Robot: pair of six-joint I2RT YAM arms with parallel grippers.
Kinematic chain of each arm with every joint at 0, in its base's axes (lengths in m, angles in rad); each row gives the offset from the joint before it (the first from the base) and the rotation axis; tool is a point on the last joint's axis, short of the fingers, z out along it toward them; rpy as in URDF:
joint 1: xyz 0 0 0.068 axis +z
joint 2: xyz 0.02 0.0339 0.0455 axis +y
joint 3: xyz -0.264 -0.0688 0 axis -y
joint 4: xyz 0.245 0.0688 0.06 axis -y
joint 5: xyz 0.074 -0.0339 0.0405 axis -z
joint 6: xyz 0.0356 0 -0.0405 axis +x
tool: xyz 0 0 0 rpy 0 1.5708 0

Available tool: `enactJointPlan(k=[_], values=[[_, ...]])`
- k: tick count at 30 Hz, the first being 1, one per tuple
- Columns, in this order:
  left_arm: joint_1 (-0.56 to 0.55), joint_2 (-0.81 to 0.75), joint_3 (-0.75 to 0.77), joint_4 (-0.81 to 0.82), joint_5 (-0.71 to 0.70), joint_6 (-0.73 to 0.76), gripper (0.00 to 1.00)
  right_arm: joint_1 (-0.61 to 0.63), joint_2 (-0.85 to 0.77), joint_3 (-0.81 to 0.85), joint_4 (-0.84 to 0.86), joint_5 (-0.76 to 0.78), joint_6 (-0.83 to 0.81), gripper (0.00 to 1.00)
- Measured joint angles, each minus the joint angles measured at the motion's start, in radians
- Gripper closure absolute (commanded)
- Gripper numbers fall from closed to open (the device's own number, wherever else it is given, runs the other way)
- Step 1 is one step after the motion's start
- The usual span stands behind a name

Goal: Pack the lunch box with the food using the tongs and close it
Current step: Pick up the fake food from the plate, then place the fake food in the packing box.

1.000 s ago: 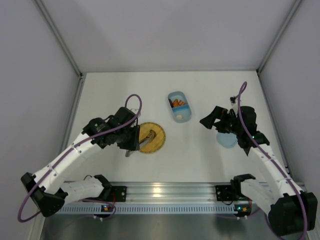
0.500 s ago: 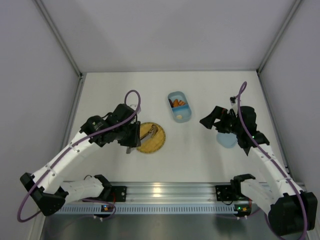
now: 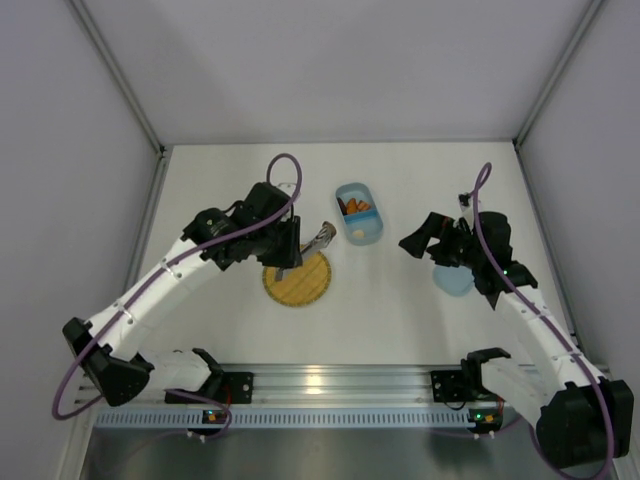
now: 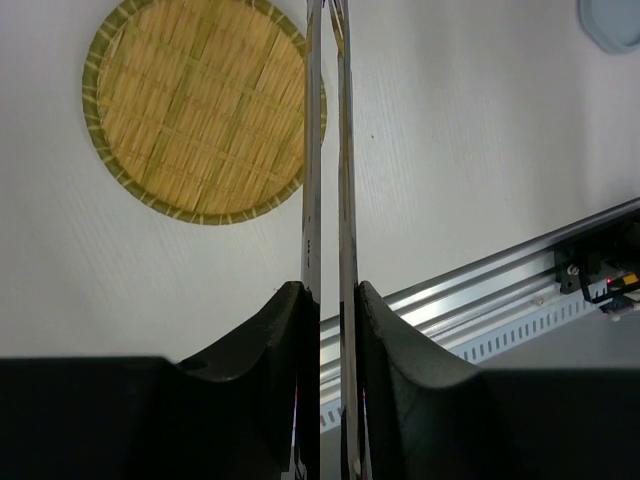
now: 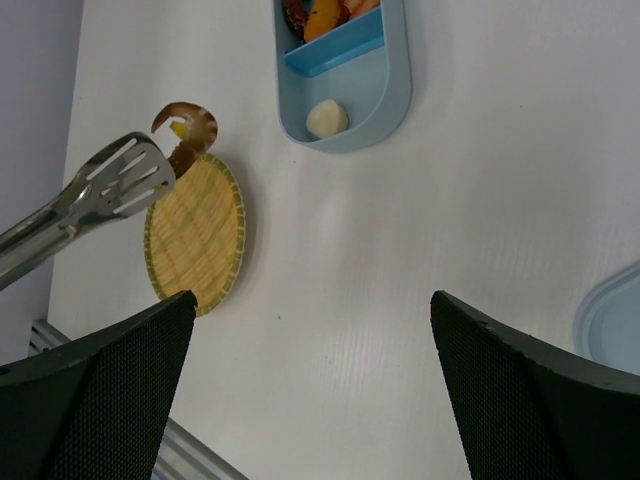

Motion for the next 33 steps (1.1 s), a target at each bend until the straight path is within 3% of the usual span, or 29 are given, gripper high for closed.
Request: enactJointPlan(k=[19, 33], values=[[0.000, 0.330, 0.210, 0.229, -0.049, 0.015, 0.77, 0.000, 0.005, 0.002, -0.003, -0.003, -0.028, 0.01], [0.006, 0.449, 0.318, 0.293, -0.077, 0.026, 0.76, 0.000, 0.008, 0.002, -0.003, -0.003, -0.035, 0.01]])
